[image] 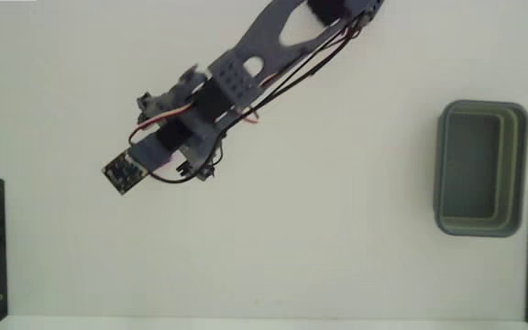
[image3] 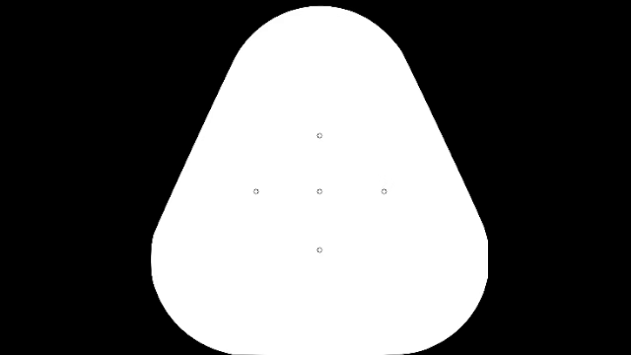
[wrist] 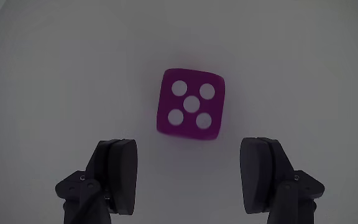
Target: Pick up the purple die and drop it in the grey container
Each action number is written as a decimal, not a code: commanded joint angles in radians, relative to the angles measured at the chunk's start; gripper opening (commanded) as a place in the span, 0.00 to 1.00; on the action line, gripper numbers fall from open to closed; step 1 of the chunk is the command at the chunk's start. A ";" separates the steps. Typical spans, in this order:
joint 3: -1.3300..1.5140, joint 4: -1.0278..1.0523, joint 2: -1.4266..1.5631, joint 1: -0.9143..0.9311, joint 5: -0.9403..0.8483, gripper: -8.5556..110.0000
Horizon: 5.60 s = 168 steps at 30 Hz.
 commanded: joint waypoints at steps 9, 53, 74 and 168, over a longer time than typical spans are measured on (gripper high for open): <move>-0.307 0.062 -0.157 0.021 0.005 1.00; -0.380 0.059 -0.233 0.021 0.005 1.00; -0.331 0.016 -0.228 0.021 0.005 1.00; -0.290 -0.022 -0.224 0.021 0.005 0.97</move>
